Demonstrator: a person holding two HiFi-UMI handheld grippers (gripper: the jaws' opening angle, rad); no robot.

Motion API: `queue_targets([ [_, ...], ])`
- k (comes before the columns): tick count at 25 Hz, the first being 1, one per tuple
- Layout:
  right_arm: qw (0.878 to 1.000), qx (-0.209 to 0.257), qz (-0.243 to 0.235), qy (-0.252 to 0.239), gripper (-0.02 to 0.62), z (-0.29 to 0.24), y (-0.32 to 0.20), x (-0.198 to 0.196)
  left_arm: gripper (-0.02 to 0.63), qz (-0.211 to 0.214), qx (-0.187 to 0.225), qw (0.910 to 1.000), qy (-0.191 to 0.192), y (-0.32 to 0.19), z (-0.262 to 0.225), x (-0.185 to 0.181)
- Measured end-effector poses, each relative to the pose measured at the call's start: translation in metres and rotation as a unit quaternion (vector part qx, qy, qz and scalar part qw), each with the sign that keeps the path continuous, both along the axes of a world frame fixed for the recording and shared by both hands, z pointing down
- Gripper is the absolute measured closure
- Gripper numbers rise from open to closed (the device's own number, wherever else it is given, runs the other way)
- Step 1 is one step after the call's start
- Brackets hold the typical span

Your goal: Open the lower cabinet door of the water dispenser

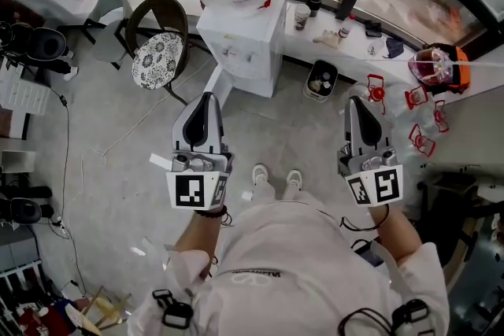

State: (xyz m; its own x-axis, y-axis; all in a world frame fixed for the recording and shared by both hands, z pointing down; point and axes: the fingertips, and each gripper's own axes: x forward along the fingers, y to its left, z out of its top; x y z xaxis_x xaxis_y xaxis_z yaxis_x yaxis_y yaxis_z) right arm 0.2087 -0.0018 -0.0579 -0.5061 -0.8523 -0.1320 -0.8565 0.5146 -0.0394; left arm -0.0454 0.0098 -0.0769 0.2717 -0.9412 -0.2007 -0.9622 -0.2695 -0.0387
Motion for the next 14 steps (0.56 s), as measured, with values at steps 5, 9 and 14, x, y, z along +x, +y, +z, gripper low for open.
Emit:
queue_targets([
  [5,1.000,0.003,0.000,0.000,0.577,-0.0006,0.0035,-0.0022,0.603,0.006,0.008,0.9999,-0.005,0.0028,-0.0054,0.0035],
  [9,1.000,0.004,0.000,-0.001,0.577,-0.0037,0.0001,-0.0042,0.603,0.009,0.007,0.9999,-0.006,-0.0012,-0.0078,0.0036],
  [14,1.000,0.003,-0.003,0.000,0.577,-0.0013,-0.0014,-0.0066,0.603,0.014,0.009,0.9998,-0.008,-0.0045,-0.0071,0.0057],
])
